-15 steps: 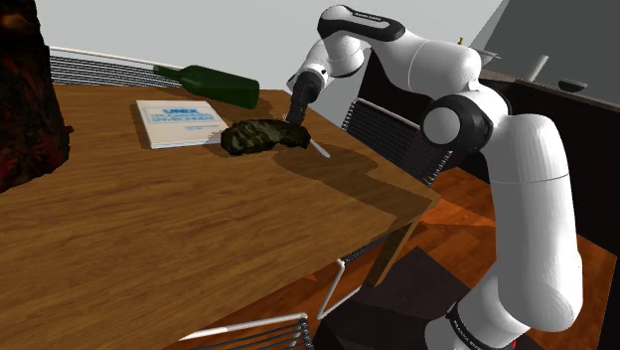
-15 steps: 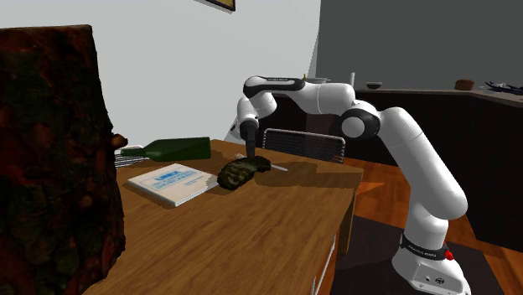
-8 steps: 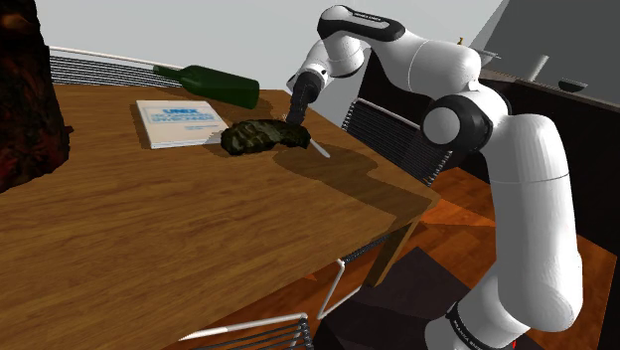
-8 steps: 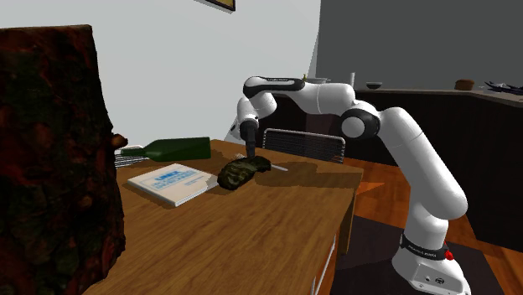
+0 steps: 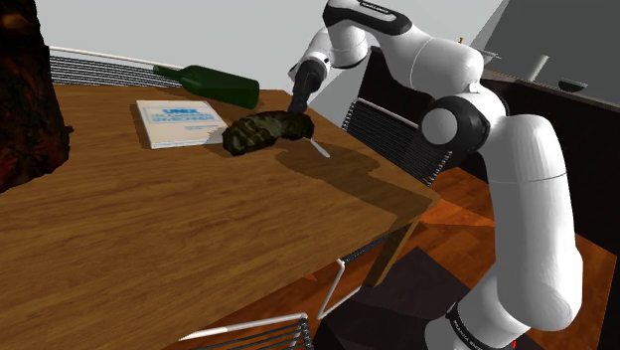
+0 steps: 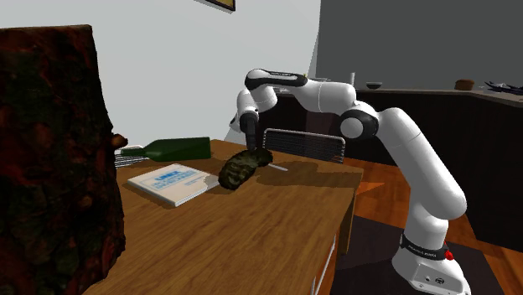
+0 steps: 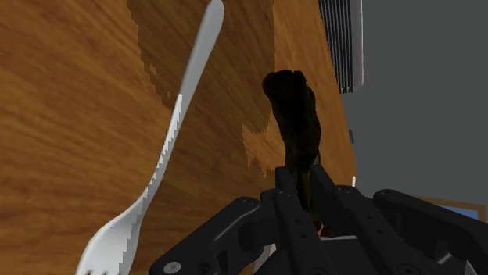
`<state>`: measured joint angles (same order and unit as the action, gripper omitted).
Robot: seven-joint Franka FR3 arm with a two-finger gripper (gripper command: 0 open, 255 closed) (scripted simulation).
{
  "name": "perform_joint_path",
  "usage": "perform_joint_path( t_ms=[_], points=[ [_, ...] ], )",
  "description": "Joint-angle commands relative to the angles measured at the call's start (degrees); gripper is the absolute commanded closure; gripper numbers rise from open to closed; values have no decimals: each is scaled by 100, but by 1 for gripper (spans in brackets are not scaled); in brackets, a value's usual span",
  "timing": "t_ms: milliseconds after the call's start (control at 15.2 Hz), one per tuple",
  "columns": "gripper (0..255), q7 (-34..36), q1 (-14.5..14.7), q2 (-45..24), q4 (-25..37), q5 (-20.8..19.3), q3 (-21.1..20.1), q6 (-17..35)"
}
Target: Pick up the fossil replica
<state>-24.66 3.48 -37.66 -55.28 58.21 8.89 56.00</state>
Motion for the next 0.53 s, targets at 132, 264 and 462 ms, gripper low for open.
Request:
perform_joint_path(
  t_ms=[132, 264, 462],
  points=[
    [255, 322, -90, -102, 432, 155, -68, -190],
    [255, 509, -145, -187, 703, 248, -112, -291],
    [255, 837, -242, -366, 1193, 410, -201, -452]
  ],
)
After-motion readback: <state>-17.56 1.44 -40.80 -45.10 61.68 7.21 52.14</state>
